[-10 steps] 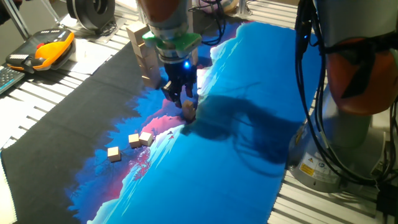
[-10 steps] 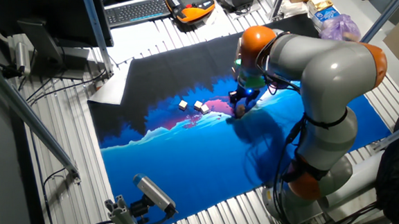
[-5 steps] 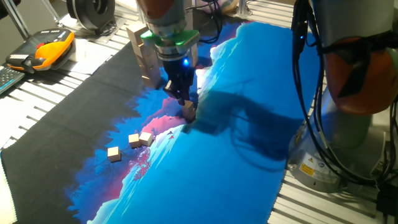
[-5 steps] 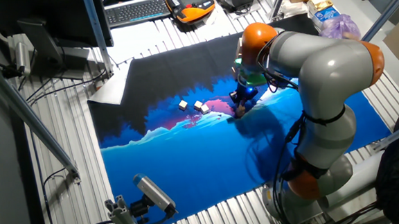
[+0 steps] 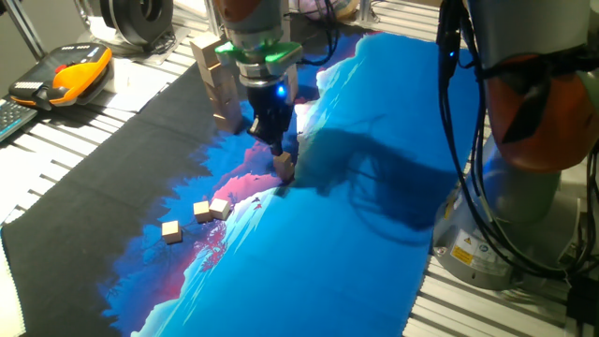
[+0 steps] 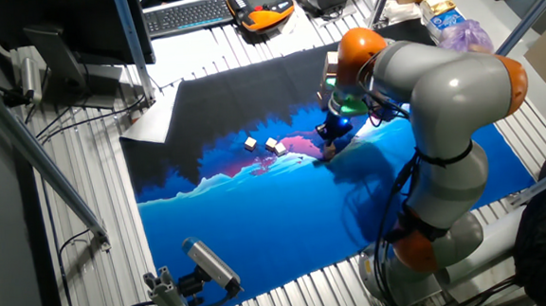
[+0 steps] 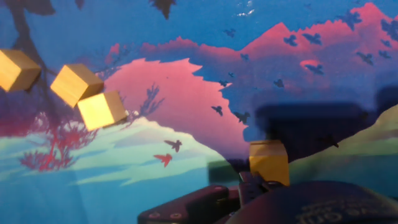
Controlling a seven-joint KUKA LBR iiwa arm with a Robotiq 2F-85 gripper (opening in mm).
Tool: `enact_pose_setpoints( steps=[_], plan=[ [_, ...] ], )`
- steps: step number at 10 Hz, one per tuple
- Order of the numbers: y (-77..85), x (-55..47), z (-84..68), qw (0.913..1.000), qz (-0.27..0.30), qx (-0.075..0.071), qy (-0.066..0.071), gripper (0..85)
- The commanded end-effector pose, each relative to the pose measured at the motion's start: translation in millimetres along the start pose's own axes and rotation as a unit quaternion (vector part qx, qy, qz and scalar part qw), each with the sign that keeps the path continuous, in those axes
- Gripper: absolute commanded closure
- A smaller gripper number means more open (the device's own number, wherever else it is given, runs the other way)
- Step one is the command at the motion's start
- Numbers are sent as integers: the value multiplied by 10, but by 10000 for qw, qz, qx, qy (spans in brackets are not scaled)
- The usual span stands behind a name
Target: Stack the blocks in a vertical line of five
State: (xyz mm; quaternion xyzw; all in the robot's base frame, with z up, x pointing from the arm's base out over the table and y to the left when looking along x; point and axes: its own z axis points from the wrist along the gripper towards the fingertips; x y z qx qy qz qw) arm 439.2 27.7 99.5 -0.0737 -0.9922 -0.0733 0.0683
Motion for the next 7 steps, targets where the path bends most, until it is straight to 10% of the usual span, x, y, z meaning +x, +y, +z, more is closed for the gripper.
enact_pose_setpoints(
  steps=[1, 2, 4, 7],
  plan=[
    [2, 0, 0, 9996, -20, 185, -188, 850],
    [2, 0, 0, 9999, 17, 34, -165, 850],
    [2, 0, 0, 9985, 152, 477, -234, 850],
    [2, 0, 0, 9981, 128, 394, -452, 850]
  ],
)
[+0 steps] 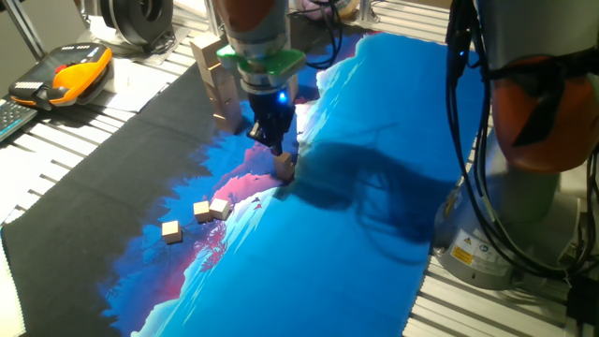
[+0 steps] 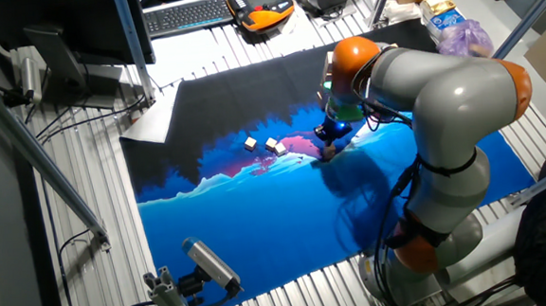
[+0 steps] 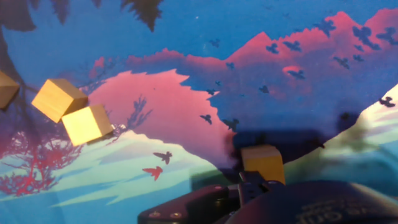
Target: Stack the blocks in a vertical line of five
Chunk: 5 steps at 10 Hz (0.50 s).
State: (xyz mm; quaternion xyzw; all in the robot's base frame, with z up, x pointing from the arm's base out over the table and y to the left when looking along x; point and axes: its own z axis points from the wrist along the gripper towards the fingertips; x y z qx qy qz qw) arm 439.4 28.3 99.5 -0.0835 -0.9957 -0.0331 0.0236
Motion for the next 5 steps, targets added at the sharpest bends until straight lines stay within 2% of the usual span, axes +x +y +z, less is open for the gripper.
enact_pose_setpoints(
  steps=[1, 3, 5],
  plan=[
    [-4, 1, -1, 10000, -51, -33, -42, 850],
    [-4, 1, -1, 9996, -215, -148, -87, 850],
    [-4, 1, -1, 9990, -289, -190, -276, 850]
  ],
)
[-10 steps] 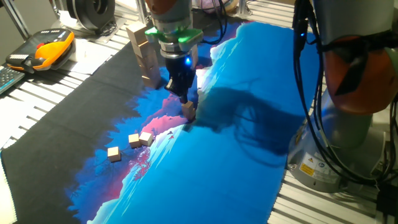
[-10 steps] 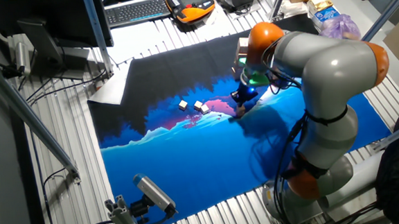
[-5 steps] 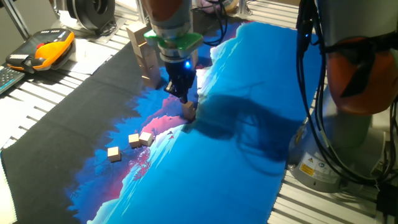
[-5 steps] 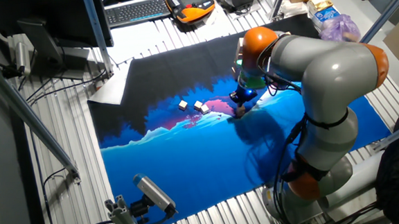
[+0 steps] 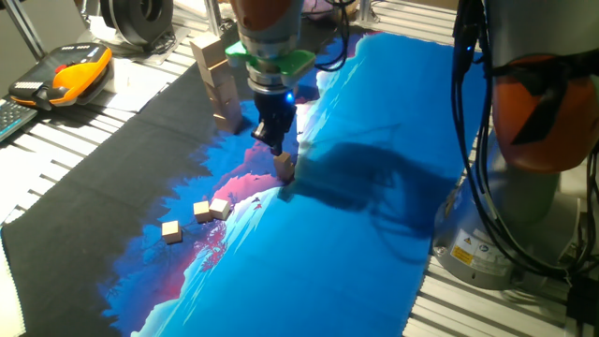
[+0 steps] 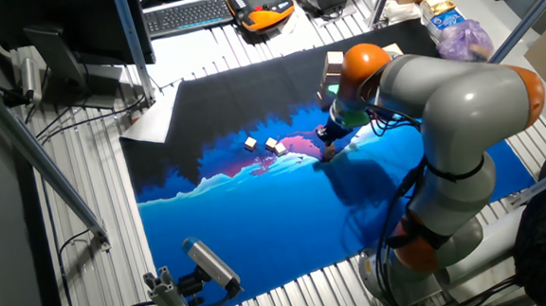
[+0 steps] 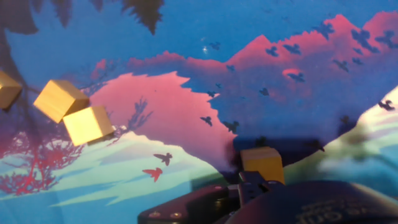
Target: Stack the blocks in a vertical line of five
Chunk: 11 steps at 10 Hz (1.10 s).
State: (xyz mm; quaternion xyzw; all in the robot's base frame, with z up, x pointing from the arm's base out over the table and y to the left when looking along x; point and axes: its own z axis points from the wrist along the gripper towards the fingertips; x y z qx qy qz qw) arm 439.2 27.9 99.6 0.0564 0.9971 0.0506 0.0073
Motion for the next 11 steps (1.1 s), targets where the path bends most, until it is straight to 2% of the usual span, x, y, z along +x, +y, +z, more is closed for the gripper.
enact_pose_setpoints(
  steps=[1, 5, 7, 9, 10, 11],
  plan=[
    [0, -1, 1, 10000, -11, -23, -20, 850],
    [0, -1, 1, 9998, -42, -28, -204, 850],
    [0, -1, 1, 9999, -3, -49, -117, 850],
    [0, -1, 1, 9992, 227, -320, -40, 850],
    [0, -1, 1, 9986, 360, -381, -81, 680],
    [93, -44, -62, 9978, 508, -423, -84, 510]
  ],
)
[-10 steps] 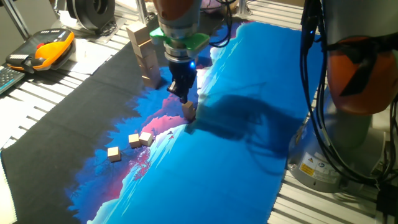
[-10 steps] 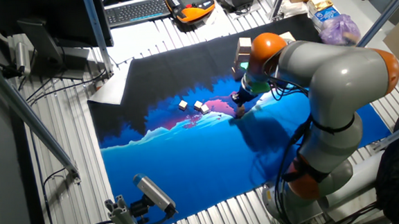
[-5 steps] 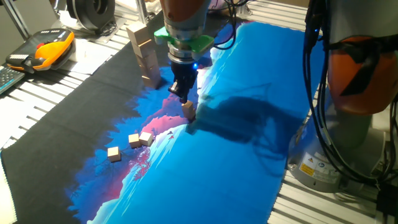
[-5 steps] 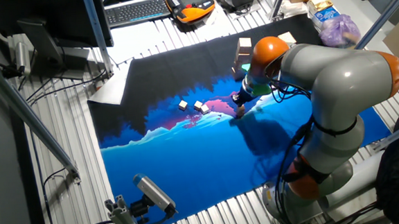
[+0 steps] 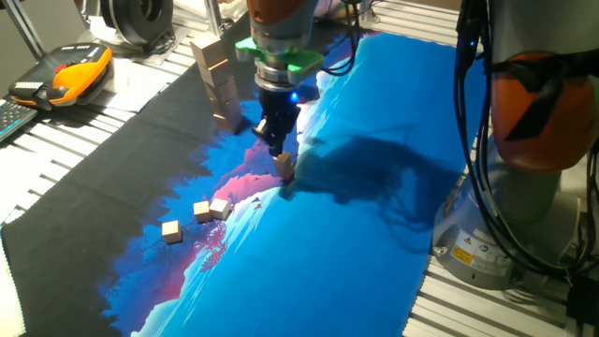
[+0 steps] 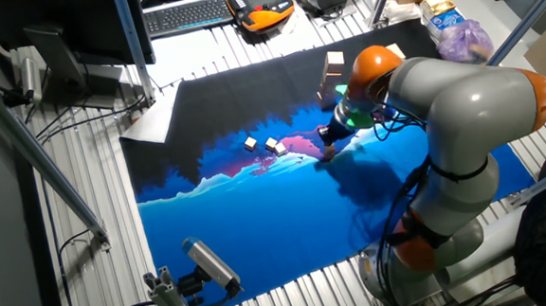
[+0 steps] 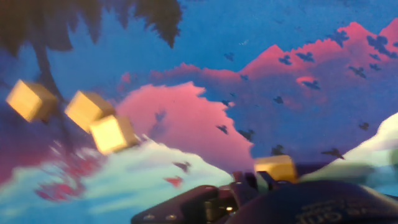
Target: Stack the blocks in a vertical line of five
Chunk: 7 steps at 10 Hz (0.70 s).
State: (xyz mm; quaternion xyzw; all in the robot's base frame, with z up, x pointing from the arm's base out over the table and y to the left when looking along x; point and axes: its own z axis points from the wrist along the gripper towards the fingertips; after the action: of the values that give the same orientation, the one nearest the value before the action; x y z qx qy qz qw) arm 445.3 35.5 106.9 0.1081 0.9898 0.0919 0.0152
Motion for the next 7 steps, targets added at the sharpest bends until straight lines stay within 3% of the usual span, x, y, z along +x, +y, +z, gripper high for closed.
enact_pose_setpoints(
  steps=[1, 2, 7],
  plan=[
    [162, -40, -71, 9999, 94, 38, -43, 510],
    [305, -85, -99, 9999, 118, 23, -40, 340],
    [1061, -325, -54, 9999, 23, 125, 64, 340]
  ],
)
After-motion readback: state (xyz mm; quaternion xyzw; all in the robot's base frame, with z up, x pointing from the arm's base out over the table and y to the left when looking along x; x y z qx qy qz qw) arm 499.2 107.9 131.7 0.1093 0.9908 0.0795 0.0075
